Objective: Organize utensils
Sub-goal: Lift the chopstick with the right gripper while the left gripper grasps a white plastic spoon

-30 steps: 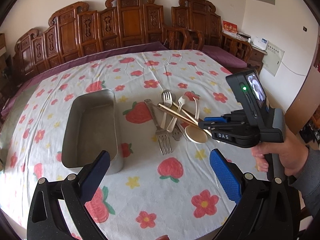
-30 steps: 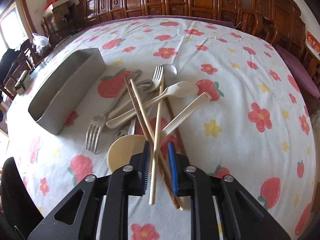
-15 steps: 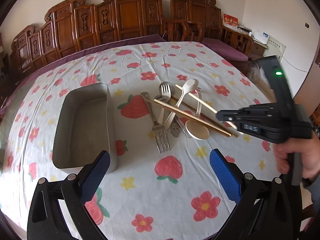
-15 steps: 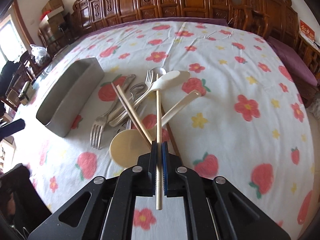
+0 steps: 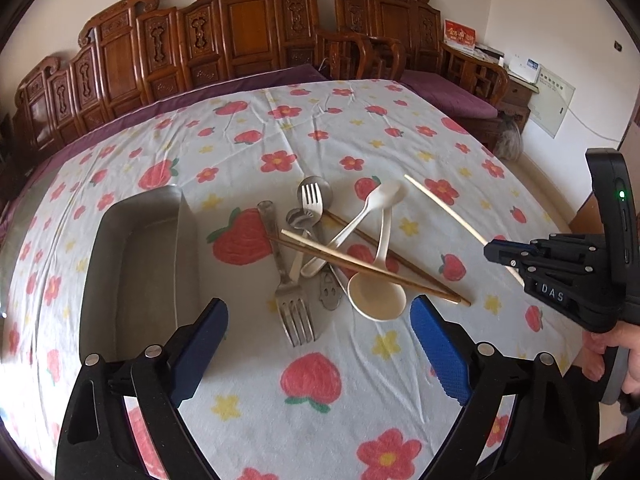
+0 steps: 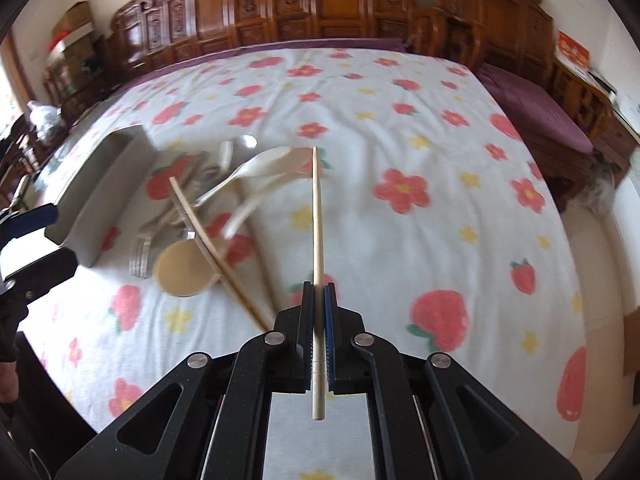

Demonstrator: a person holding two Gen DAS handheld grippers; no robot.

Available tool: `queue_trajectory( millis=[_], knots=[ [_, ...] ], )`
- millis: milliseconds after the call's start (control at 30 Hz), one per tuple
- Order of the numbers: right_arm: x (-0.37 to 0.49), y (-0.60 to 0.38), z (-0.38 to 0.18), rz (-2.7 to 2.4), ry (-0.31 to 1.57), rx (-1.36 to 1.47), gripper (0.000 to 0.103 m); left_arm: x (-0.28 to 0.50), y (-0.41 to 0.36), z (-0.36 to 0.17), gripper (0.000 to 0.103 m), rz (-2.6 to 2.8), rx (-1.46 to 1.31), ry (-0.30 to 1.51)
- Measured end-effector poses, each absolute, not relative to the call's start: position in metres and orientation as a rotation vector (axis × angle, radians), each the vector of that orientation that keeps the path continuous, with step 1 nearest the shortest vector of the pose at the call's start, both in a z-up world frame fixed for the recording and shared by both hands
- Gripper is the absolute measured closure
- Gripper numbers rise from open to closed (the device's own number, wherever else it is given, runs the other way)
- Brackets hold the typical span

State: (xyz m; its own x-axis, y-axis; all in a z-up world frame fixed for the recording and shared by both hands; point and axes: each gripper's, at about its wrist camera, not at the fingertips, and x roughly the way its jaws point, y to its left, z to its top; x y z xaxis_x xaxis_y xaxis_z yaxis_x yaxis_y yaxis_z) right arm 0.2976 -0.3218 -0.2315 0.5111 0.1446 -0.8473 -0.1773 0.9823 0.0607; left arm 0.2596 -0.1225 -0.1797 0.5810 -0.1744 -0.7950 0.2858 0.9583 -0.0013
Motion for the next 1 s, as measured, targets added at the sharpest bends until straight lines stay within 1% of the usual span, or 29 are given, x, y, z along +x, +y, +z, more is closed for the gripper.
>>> queue_trajectory(
  millis=[167,367,433,567,633,733,767,833,900,1000],
  knots=[
    [0.3,-0.34,-0.226,0.168,0.995,-0.01,0.097,0.277,-0.138,-0.184,0.019,-0.285,0.167,0.915],
    [0.3,-0.342,-0.22,0.204,0.979,0.016,0.097,0.309,-0.166,-0.192,0.031,-0.341,0.238,0.928],
    [0.299,-0.341,-0.218,0.217,0.975,0.022,0.097,0.324,-0.173,-0.195,0.036,-0.361,0.235,0.947],
    [0.301,-0.343,-0.219,0.22,0.979,0.042,0.097,0.348,-0.186,-0.207,0.043,-0.386,0.251,0.987],
    [0.301,-0.344,-0.22,0.219,0.983,0.046,0.097,0.36,-0.192,-0.219,0.052,-0.394,0.27,1.025],
    [0.302,-0.346,-0.221,0.219,0.984,0.055,0.097,0.372,-0.195,-0.23,0.06,-0.385,0.288,1.052],
    [0.302,-0.346,-0.222,0.22,0.985,0.057,0.097,0.377,-0.196,-0.234,0.061,-0.382,0.292,1.06],
    [0.302,-0.346,-0.222,0.222,0.986,0.059,0.097,0.382,-0.197,-0.239,0.068,-0.372,0.311,1.069],
    [0.302,-0.345,-0.223,0.226,0.988,0.058,0.097,0.385,-0.198,-0.244,0.073,-0.351,0.349,1.077],
    [0.302,-0.346,-0.224,0.23,0.99,0.064,0.097,0.387,-0.193,-0.248,0.073,-0.344,0.341,1.094]
  ],
)
